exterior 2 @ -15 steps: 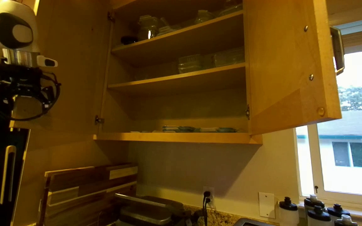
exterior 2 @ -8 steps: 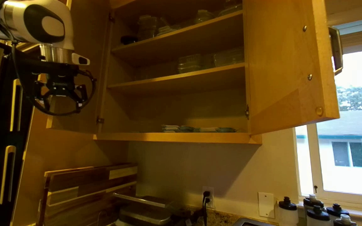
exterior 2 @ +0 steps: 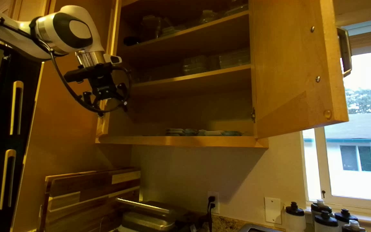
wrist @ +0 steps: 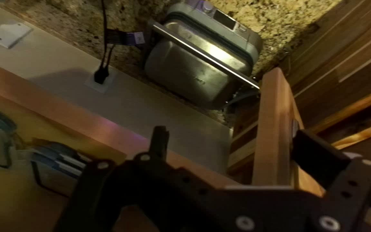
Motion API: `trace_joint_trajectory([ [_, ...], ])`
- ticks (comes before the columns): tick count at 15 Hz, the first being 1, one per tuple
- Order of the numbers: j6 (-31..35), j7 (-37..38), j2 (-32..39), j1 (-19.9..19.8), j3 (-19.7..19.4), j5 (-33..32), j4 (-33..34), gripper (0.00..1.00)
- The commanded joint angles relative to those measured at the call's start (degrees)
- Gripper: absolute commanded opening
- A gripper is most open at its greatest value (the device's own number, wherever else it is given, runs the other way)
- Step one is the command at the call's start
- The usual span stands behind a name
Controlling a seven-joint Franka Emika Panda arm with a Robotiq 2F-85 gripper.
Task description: Close the left and right cabinet doors respectively
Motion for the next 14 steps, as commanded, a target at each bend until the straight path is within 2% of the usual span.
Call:
trace_joint_trajectory([
  [1, 1.6, 8.3, 3.5, -4.1, 4.2, -6.3, 2.1, 1.0],
  [5, -2.9, 14.8, 4.3, -6.8, 7.4, -12.8, 2.5, 1.0],
  [7, -6.1, 16.7, 4.9, -6.4, 8.5, -13.9, 2.5, 1.0],
  [11, -13.1, 17.3, 5.5, -3.5, 9.1, -11.6, 1.8, 1.0],
  [14, -14.4, 16.8, 5.7, -0.8, 8.1, -7.8, 0.4, 1.0],
])
